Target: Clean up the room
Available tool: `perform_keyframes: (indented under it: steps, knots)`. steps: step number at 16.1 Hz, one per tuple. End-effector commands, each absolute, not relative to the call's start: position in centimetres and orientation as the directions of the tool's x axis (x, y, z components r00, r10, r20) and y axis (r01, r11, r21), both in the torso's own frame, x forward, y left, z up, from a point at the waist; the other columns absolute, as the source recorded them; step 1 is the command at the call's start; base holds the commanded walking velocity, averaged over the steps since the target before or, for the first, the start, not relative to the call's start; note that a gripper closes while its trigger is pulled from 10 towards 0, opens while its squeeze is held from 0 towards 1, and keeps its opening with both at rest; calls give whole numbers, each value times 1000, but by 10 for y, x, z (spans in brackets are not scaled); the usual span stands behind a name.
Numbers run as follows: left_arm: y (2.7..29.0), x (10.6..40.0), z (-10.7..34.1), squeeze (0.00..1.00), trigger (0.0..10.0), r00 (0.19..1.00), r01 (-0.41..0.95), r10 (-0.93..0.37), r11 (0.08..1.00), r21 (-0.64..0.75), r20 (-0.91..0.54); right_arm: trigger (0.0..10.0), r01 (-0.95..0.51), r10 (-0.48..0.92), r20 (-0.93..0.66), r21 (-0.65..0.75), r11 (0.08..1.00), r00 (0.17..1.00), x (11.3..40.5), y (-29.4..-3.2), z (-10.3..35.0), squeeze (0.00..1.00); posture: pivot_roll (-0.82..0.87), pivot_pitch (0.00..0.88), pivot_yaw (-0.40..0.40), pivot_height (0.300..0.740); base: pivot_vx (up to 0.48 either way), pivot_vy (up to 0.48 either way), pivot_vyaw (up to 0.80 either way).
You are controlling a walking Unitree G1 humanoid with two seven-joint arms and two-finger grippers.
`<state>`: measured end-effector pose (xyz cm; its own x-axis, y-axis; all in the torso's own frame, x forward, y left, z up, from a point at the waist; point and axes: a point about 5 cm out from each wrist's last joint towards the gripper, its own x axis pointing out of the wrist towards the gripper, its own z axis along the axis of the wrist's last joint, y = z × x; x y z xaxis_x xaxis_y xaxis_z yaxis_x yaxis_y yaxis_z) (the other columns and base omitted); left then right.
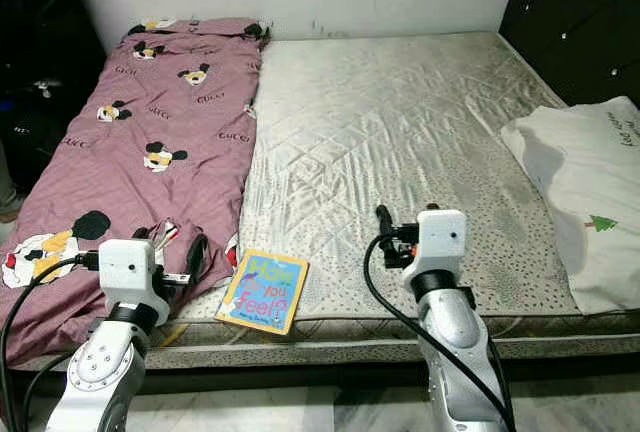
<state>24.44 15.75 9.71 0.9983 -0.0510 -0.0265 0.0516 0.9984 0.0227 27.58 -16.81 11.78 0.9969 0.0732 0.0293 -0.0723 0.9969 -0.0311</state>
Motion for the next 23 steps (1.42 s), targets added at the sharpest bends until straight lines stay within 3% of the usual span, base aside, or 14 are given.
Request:
perform_keyframes:
  steps: [1, 12, 23]
  knots:
    - [161, 244, 99, 0, 10000, 999, 38, -38, 999, 25, -23, 10000, -92, 93, 42, -29, 995, 995, 275, -165, 121, 0, -28, 38, 38, 740, 0, 0, 0]
    - [160, 247, 100, 0, 10000, 999, 33, -33, 999, 20, -26, 10000, -125, 125, 41, -19, 992, 991, 273, -161, 122, 0, -32, 48, 34, 630, 0, 0, 0]
    - [161, 248, 101, 0, 10000, 1000, 19, -19, 1000, 20, -15, 10000, -140, 142, 42, -43, 989, 989, 276, -159, 122, 0, -32, 48, 34, 621, 0, 0, 0]
